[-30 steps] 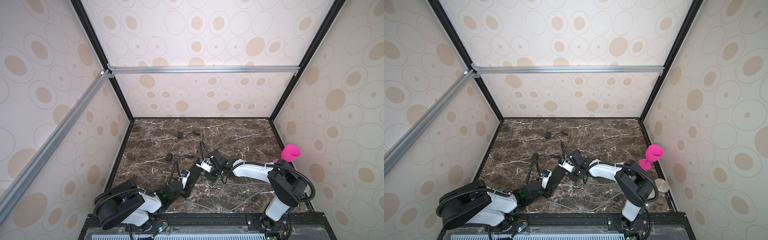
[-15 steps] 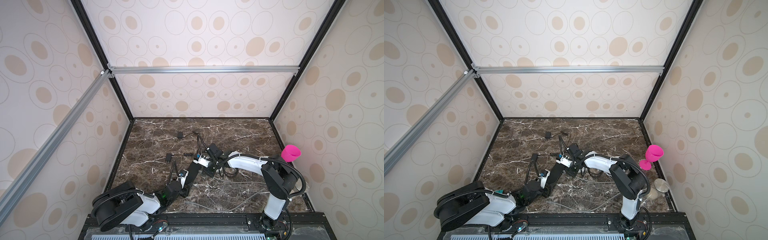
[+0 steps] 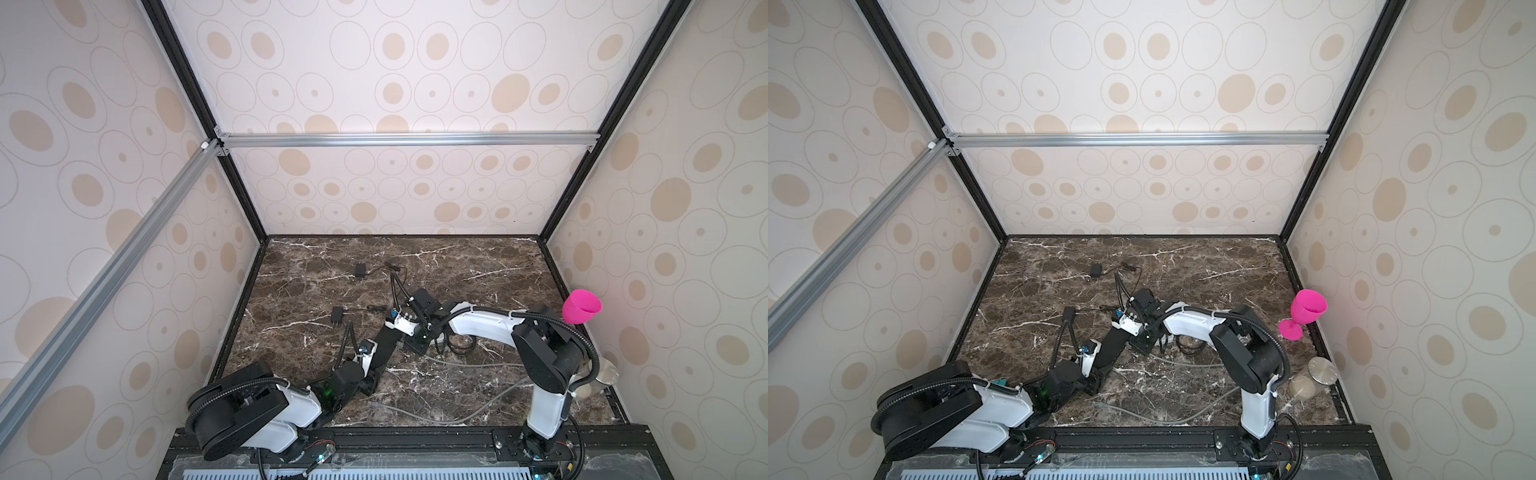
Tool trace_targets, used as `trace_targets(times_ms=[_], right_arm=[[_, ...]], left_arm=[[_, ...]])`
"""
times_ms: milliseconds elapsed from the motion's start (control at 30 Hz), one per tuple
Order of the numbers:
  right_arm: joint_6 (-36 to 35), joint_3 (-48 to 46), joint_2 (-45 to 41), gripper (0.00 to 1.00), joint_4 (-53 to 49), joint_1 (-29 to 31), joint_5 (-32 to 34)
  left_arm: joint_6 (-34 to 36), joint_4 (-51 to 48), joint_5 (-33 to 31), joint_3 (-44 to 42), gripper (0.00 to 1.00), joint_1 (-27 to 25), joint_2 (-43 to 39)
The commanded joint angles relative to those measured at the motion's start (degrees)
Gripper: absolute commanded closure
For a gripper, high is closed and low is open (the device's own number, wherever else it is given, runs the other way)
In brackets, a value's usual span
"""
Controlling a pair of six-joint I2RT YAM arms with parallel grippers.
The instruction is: Insert the plug into the switch port
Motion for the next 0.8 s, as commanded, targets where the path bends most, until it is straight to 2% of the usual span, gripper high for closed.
trace_targets(times_ms=[0,100,233,467,567,767], right_arm=[[-0.5,5.4,-4.3,1.0,13.0,-1.0,6.6],[-0.9,6.3,-3.5,1.0,13.2,-1.1,6.6],[0.1,7.7,1.4,1.0,9.8,-1.0,5.9],[3.0,1.2,3.7,1.0,15.8,-0.9,5.4],[3.5,0.7,2.9,0.99,15.6,-0.8,6.4],[5.9,-3.1,-2.1,0.76,13.6,-0.8,12.7]], left_arm=[[3.0,-0.1,15.7,0.3,1.0,-2.6,1.0],[2.7,0.0,15.8,0.2,1.0,-2.6,1.2],[2.7,-0.8,15.7,0.2,1.0,-2.6,0.2],[2.8,-1.8,15.6,0.6,1.0,-2.6,0.4],[2.2,-1.8,13.7,0.4,1.0,-2.6,1.5],[0.5,-1.5,9.0,-0.1,1.0,-2.6,4.5]])
